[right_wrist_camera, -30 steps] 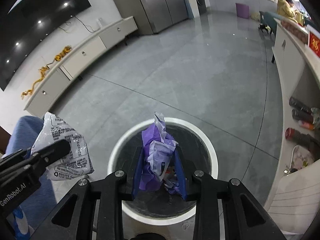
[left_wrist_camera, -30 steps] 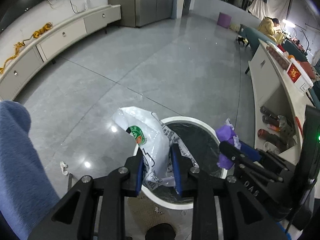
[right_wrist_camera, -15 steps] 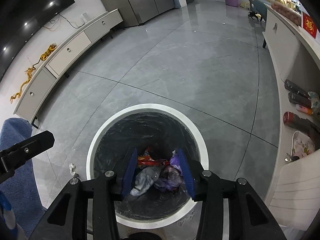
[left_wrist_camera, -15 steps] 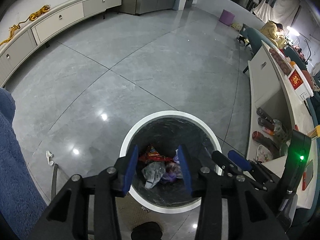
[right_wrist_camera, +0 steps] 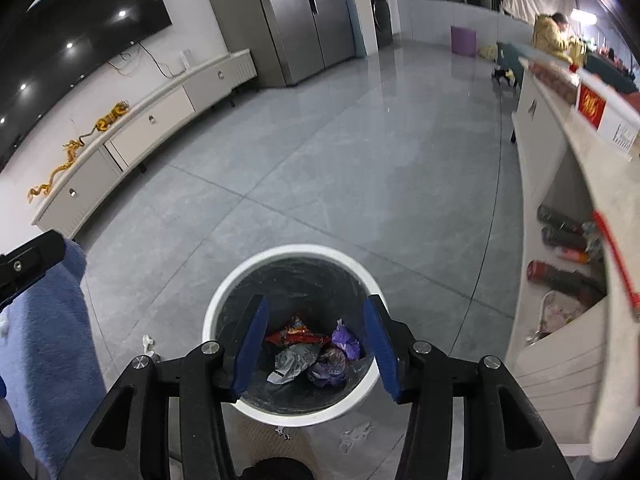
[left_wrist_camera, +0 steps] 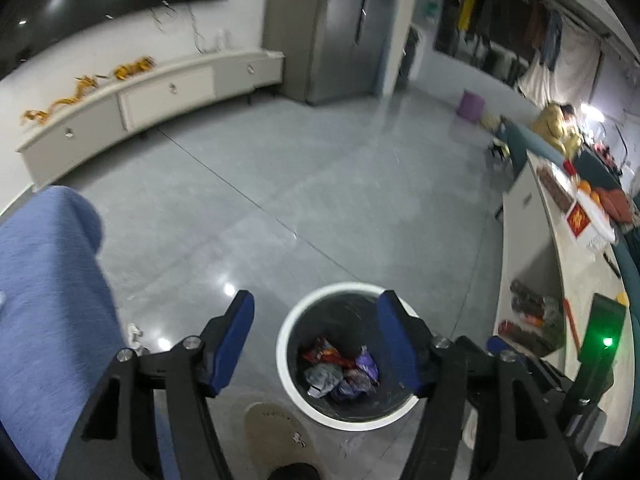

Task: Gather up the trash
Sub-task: 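Move both tools back over the rug toward the remaining wrappers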

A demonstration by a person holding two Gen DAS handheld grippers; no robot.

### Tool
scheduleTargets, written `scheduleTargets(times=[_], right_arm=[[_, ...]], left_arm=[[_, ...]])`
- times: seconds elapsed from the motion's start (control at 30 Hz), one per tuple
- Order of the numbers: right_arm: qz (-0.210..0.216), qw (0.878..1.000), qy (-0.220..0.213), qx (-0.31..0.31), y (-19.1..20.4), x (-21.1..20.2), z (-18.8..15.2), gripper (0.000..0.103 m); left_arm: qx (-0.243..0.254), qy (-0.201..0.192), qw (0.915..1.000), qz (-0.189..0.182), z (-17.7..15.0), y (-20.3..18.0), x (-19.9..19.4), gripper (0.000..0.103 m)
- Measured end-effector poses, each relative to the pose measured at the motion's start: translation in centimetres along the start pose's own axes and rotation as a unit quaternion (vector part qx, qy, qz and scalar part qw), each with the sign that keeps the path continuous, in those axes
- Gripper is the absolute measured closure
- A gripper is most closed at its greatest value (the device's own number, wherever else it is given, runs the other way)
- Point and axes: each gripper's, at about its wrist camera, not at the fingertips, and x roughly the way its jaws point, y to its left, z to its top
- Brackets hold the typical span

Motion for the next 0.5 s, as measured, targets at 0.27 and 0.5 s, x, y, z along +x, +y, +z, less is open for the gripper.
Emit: scheduleTargets(times=[0.27, 0.5], right_arm=[[0.012, 0.996, -0.08, -0.032, 2.7, -9.4, 1.1, 0.053], [0.033, 0.988, -0.137, -0.066, 6.1, -15.7, 0.7, 0.052]], left_arm=[[-0.039, -0.075, 0.9958, 0.035, -0.8, 3.0, -9.3, 0.041], [-0.061, -0.142, 0.9855, 0.07, -1.9, 6.5, -17.4, 0.041]])
